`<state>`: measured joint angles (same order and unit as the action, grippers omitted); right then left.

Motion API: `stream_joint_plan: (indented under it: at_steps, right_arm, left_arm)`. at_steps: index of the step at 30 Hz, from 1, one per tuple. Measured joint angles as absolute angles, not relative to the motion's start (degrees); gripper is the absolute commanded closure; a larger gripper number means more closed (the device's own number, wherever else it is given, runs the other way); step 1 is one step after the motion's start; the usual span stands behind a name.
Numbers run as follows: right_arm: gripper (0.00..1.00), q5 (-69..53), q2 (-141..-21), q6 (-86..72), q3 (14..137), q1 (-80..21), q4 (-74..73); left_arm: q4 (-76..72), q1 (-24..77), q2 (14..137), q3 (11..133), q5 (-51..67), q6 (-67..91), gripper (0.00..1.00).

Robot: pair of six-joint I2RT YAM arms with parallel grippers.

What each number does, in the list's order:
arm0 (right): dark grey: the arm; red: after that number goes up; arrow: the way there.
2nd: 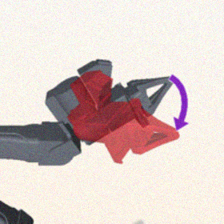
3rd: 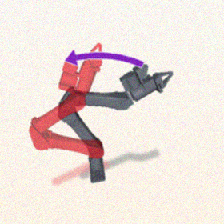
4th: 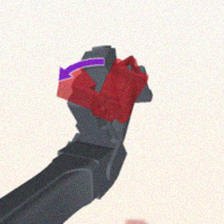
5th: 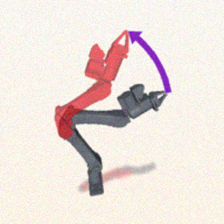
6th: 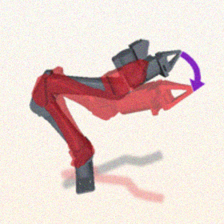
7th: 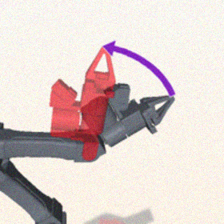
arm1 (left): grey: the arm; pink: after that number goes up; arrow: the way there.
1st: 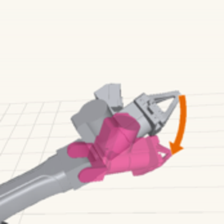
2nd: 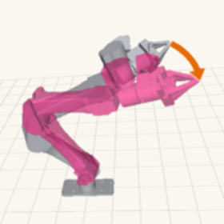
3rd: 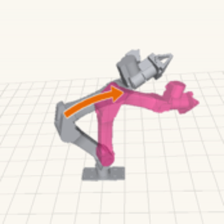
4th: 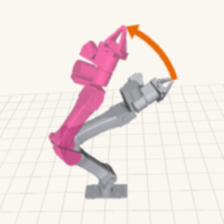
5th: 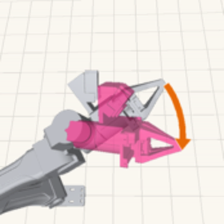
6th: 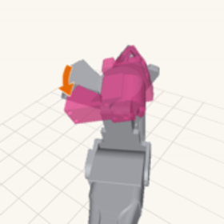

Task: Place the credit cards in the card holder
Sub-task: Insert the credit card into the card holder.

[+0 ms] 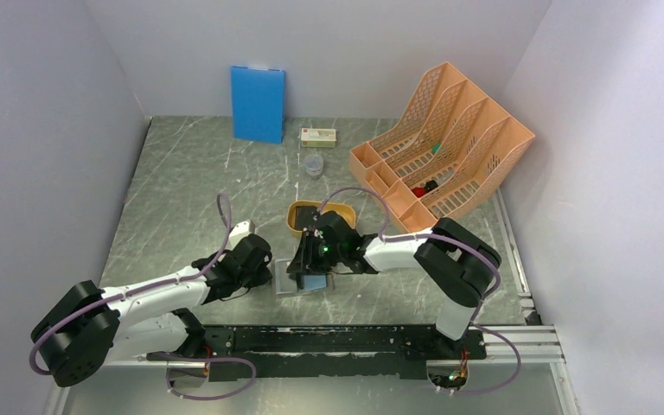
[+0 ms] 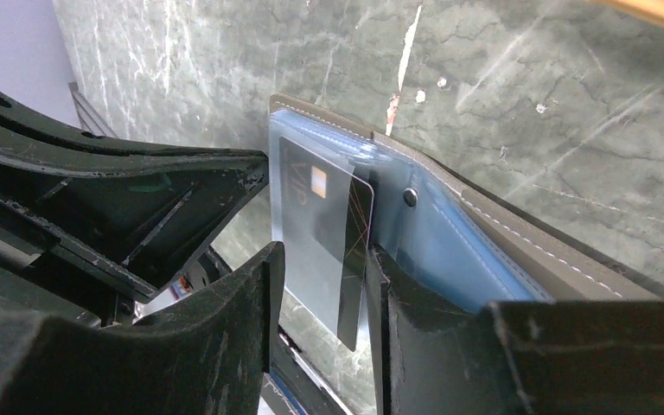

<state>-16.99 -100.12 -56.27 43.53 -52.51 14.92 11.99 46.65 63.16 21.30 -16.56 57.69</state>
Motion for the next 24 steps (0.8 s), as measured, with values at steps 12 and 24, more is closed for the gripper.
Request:
stream_joint_plan:
  at_steps: [12,24]
  right_arm:
    - [0.45,-15.86,-100.22,-53.67,46.35,-53.74,10.94]
    - [0.44,-8.19,-97.62,-49.45,50.98,-54.63,-1.17]
  left_arm:
    - [11.4,46.63,62.33,20.58,-16.45,57.71,0.95]
    - [12.1,46.59,61.41,20.23,-16.25,57.89,0.95]
